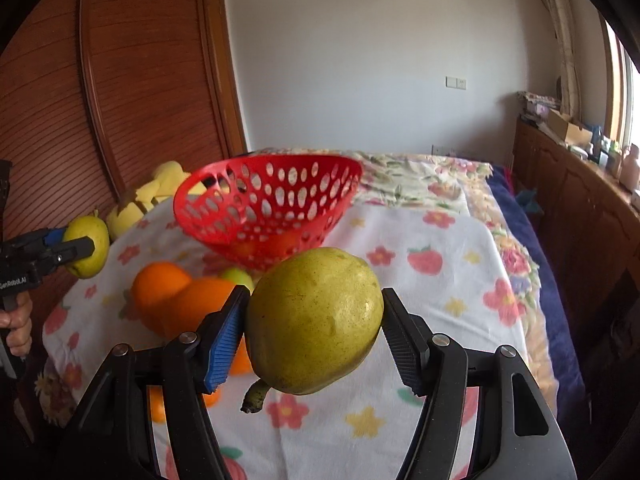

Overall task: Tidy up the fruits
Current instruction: 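Close the right tool on the pear while the left tool grasps the lemon, then lower the pear into the red basket while the left tool drops the lemon in, then open the right tool and move it to the large orange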

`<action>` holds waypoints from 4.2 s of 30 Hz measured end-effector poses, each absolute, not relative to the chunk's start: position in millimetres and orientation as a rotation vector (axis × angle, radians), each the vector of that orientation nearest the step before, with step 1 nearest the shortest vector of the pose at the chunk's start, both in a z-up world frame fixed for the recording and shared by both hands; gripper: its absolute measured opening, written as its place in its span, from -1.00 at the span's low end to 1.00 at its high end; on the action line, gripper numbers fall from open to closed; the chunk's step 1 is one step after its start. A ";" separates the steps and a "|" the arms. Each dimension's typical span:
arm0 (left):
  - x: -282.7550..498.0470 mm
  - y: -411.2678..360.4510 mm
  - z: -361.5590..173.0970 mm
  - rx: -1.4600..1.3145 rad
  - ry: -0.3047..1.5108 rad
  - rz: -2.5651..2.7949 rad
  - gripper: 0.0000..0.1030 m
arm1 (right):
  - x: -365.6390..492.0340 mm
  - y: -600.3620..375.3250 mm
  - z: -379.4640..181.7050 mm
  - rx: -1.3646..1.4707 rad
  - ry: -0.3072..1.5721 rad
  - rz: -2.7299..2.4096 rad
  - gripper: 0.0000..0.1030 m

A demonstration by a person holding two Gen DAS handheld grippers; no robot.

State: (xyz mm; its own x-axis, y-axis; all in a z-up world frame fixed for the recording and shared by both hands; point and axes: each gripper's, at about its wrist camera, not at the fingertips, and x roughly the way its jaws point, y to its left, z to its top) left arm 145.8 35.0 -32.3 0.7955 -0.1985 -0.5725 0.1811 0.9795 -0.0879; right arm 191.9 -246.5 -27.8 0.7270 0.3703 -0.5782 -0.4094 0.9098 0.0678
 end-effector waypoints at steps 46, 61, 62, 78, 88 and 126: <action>233.7 -3.5 -25.3 0.049 0.643 -0.224 0.22 | 294.6 -162.5 -30.2 -0.175 0.700 0.490 0.32; 260.2 -29.8 -43.9 0.089 0.687 -0.215 0.23 | 248.5 -203.4 -24.0 -0.074 0.636 0.529 0.32; 260.8 -30.3 -44.0 0.087 0.689 -0.218 0.23 | 247.0 -204.1 -25.1 -0.073 0.636 0.529 0.32; 249.2 -35.2 -32.5 0.126 0.651 -0.237 0.25 | 232.0 -209.5 -34.2 -0.074 0.632 0.522 0.36; 209.9 -6.3 -24.3 0.119 0.590 -0.274 0.32 | 213.9 -205.3 -38.0 -0.059 0.599 0.536 0.42; 139.9 31.1 -74.5 0.065 0.664 -0.315 0.45 | 182.5 -175.0 -82.9 -0.055 0.694 0.503 0.70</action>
State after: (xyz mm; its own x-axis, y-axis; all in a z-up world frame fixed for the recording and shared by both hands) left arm 139.9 31.1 -74.5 0.7420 -0.2665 -0.6151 0.3078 0.9506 -0.0406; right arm 182.5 -175.0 -82.9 0.6543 0.4257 -0.6250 -0.4615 0.8795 0.1159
